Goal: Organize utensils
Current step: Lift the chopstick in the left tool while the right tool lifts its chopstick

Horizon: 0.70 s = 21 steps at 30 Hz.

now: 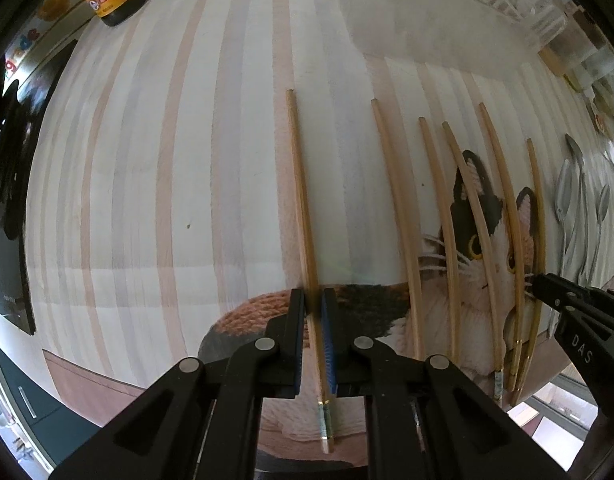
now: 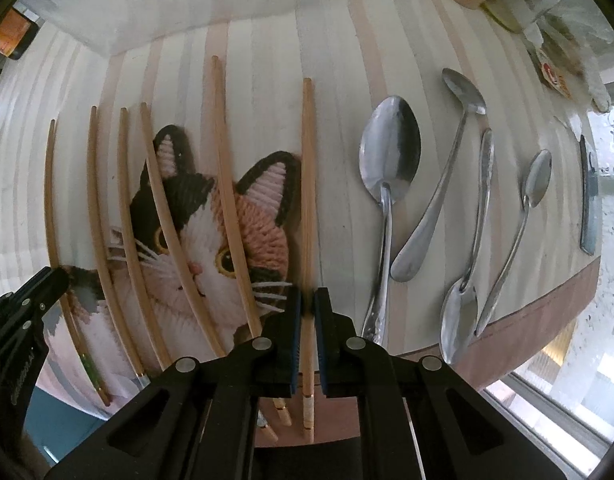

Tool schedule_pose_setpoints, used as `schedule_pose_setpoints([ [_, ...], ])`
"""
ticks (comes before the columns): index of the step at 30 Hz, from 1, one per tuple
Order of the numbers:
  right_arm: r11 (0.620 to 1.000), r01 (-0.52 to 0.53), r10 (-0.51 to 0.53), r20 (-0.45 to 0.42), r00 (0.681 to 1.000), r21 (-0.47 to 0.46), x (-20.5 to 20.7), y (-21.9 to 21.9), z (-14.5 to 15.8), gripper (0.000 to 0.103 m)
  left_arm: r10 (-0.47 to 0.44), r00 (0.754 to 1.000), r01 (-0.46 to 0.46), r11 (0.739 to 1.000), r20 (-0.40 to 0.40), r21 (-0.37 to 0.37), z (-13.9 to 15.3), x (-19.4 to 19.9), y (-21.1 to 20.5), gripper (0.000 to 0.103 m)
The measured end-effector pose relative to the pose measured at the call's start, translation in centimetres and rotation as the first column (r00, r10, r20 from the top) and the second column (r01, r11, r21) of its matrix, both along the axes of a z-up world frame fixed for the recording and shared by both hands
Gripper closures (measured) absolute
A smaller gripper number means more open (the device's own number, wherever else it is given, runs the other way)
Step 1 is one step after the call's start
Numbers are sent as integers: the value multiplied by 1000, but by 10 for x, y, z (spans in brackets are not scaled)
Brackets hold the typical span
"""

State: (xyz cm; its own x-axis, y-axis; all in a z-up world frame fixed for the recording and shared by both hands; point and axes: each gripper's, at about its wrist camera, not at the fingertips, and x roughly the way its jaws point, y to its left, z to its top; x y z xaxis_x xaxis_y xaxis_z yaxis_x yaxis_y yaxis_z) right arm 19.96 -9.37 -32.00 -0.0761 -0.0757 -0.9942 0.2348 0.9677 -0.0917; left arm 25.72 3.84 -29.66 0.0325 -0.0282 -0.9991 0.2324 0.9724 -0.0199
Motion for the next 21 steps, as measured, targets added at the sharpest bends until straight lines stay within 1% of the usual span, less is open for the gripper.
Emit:
schedule_pose_setpoints([
  [3, 1000, 0, 0, 27, 1000, -13, -4, 0, 2, 96, -10, 1000, 10, 1000, 19, 22, 0, -6, -5, 98],
  [5, 1000, 3, -2, 41, 999, -9, -9, 2, 2, 96, -13, 999, 11, 999, 48, 39, 8, -8, -4, 98],
  [8, 1000, -6, 4, 80, 997, 16, -14, 3, 18, 96, 5, 995, -9, 999, 96, 46, 29, -8, -1, 98],
  [10, 999, -17, 14, 123, 992, 30, -13, 3, 36, 96, 21, 990, -27, 999, 138, 41, 49, -6, 0, 98],
  [11, 999, -22, 16, 143, 990, 37, -12, 2, 44, 96, 28, 985, -35, 999, 171, 39, 65, -5, 0, 98],
  [13, 998, -30, 20, 193, 981, 50, -9, -1, 66, 96, 43, 976, -49, 999, 212, 24, 87, -3, -1, 98],
  [17, 996, -40, 14, 288, 957, 85, -4, -14, 114, 96, 84, 949, -75, 996, 305, -40, 145, 5, -3, 98],
  [19, 994, -53, 17, 336, 942, 99, 4, -20, 143, 96, 100, 933, -79, 994, 344, -77, 172, 9, -1, 98],
  [21, 992, -65, 16, 390, 921, 113, 11, -28, 171, 96, 123, 921, -80, 988, 371, -130, 199, 20, -4, 98],
])
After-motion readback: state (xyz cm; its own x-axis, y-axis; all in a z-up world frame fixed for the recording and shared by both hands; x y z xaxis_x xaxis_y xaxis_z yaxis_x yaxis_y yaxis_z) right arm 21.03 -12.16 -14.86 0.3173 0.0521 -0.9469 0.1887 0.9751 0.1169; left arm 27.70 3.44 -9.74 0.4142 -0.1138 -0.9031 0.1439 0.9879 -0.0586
